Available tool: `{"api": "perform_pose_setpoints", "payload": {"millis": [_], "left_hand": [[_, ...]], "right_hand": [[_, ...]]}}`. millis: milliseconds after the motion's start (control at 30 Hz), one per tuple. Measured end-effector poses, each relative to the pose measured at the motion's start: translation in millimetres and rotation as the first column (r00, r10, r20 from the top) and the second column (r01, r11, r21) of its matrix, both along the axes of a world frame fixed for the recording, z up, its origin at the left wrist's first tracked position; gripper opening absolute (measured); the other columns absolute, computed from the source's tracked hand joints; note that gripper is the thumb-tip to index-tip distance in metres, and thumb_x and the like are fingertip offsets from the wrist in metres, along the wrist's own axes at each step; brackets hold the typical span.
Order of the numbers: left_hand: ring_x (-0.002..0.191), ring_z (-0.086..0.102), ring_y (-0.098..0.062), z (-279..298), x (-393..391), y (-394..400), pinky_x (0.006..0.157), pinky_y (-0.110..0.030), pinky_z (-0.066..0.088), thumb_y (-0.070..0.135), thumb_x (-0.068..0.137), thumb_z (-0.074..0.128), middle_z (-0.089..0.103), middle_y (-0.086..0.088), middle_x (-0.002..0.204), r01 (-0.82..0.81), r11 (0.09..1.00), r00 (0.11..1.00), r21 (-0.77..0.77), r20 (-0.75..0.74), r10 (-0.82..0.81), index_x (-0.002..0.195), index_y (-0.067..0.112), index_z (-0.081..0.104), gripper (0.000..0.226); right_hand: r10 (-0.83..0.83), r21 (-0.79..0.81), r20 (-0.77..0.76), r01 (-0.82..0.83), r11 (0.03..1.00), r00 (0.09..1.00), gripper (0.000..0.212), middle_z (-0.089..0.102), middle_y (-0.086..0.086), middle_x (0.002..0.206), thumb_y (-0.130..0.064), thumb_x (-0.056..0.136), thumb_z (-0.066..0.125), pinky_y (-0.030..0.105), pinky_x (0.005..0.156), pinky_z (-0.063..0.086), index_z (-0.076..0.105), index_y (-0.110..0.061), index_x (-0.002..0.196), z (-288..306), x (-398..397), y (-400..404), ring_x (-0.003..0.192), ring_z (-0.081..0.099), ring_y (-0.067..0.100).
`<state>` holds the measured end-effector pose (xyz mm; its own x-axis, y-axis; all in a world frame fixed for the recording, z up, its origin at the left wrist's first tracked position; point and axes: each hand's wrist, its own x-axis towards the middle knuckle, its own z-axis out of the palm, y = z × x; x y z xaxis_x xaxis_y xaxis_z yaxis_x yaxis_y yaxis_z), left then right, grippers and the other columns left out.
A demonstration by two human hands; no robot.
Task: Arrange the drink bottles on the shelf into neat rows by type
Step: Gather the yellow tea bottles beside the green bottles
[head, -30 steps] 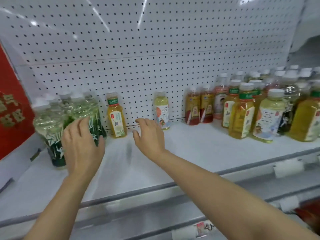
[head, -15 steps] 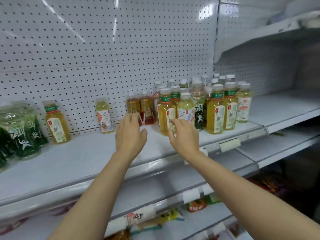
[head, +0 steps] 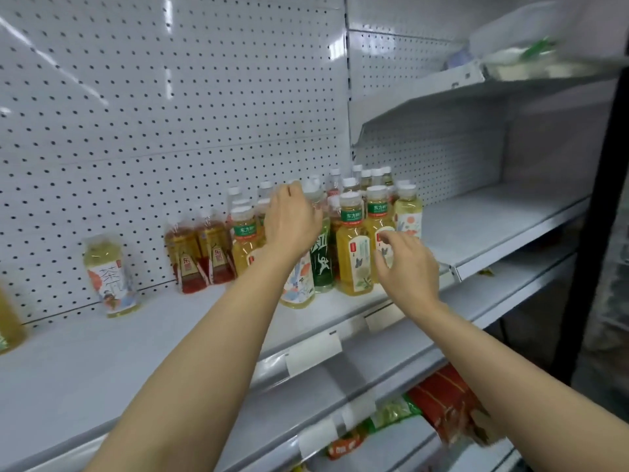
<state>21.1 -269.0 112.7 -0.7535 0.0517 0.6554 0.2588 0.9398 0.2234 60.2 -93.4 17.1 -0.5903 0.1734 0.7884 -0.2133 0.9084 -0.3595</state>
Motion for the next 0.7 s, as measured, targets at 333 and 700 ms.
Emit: {"api": "perform_pose_setpoints", "payload": {"millis": [333, 700], "left_hand": [[0.103, 0.064, -0.030, 6.1, -78.7, 2.0, 0.087, -0.043, 0.057, 0.053, 0.069, 0.082, 0.062, -0.010, 0.119, -0.075, 0.994, 0.907, -0.082, 0.409, 0.102, 0.142, 0.002, 0.034, 0.101], [0.080, 0.064, -0.019, 20.1, -78.4, 10.0, 0.070, -0.035, 0.058, 0.033, 0.058, 0.089, 0.067, -0.005, 0.091, -0.039, 0.988, 0.883, 0.149, 0.467, -0.036, 0.087, 0.011, 0.063, 0.045]], "right_hand": [[0.027, -0.027, 0.002, -0.027, 0.999, 1.000, 0.034, 0.064, 0.002, 0.111, -0.033, 0.090, 0.060, 0.033, 0.083, 0.045, 0.057, -0.015, 0.119, -10.1, -56.6, 16.7, 0.102, 0.057, 0.021], [0.116, -0.165, 0.003, -0.114, 0.980, 0.993, 0.056, 0.049, 0.004, 0.130, -0.039, 0.088, 0.061, 0.035, 0.094, 0.043, 0.040, -0.015, 0.135, -26.1, -92.4, 38.3, 0.119, 0.045, 0.019]]}}
